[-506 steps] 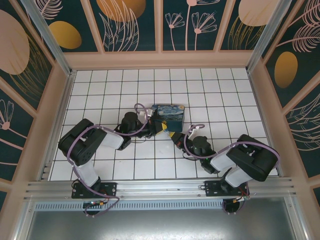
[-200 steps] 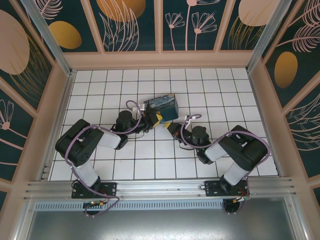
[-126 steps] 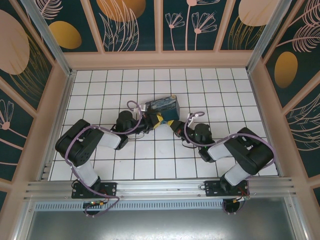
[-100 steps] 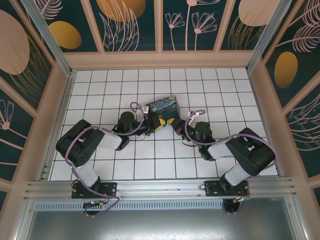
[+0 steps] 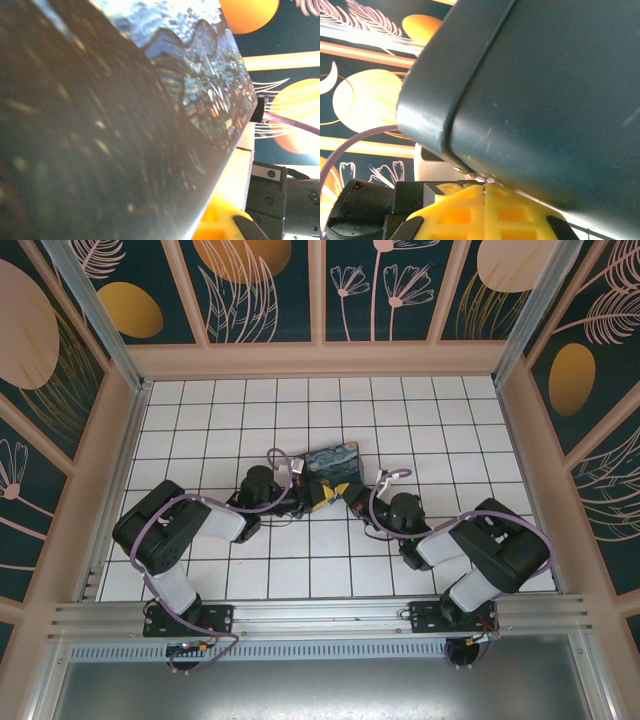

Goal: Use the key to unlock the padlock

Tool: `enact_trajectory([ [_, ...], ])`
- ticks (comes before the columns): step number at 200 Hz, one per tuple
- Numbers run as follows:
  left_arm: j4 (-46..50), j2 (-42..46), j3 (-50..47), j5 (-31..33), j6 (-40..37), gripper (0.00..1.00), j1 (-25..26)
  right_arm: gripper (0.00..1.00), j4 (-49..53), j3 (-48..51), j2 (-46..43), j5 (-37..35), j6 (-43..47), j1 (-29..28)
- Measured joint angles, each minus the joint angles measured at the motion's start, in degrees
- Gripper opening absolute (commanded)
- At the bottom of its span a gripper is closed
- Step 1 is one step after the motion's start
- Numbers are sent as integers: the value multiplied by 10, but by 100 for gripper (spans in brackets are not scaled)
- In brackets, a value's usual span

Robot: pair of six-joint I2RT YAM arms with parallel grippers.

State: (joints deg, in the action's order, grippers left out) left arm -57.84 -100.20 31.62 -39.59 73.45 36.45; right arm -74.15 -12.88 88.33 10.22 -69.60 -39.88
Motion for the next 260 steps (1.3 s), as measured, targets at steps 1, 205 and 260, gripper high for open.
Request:
enact_trajectory([
  [1, 1, 0, 0, 0, 0, 0, 0, 0, 0, 1, -1, -1, 0, 0],
  [205, 295, 64, 24, 118, -233, 64, 4, 0, 172, 55, -242, -72, 5, -56],
  [260, 299, 190, 4, 114, -162, 70, 4, 0, 178, 29, -243, -79, 7, -63],
])
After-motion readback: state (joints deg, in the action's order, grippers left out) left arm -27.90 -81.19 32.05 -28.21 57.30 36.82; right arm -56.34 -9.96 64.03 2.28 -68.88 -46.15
